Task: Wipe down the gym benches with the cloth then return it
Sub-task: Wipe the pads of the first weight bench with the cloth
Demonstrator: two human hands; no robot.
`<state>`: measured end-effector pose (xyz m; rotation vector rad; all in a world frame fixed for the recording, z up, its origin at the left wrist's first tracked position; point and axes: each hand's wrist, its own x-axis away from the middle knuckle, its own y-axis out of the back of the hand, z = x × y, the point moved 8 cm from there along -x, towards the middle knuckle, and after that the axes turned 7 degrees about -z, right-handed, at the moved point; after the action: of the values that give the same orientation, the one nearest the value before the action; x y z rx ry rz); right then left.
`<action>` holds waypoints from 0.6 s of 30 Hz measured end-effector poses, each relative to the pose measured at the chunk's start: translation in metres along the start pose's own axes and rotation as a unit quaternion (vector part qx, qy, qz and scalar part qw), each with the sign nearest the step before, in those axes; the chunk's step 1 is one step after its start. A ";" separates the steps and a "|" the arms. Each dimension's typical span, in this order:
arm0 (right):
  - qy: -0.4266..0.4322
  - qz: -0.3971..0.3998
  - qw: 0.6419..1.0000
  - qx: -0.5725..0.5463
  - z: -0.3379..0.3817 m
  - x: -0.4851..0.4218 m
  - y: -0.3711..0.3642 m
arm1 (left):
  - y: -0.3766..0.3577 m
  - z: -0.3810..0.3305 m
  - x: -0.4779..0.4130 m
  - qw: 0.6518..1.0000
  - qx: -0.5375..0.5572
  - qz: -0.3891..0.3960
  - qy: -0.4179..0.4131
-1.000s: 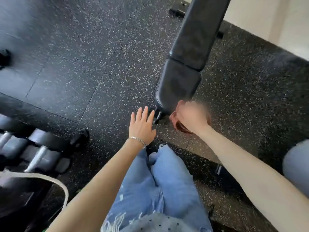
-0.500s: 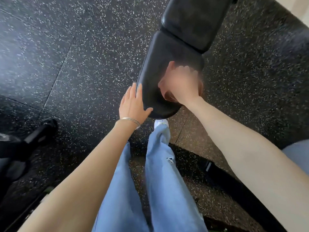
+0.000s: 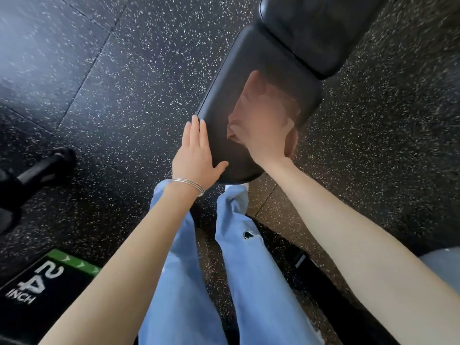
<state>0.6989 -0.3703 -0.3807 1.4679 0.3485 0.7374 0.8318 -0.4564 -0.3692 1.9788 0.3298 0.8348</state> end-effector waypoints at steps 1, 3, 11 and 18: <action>0.009 -0.002 1.000 0.005 -0.001 -0.016 0.000 | -0.001 -0.002 0.001 1.000 -0.011 -0.005 0.000; 0.006 -0.003 1.000 -0.010 -0.002 -0.052 0.002 | -0.004 -0.004 0.001 1.000 -0.024 -0.014 0.008; -0.014 -0.080 0.995 -0.049 0.009 -0.064 0.008 | -0.007 0.011 0.001 0.997 0.078 -0.024 0.008; 0.076 -0.082 0.993 -0.034 0.003 -0.069 0.010 | -0.007 0.020 -0.016 0.995 0.099 0.003 0.006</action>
<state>0.6473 -0.4173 -0.3859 1.3043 0.5493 0.7236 0.8343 -0.4745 -0.3882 2.1600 0.4282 0.8449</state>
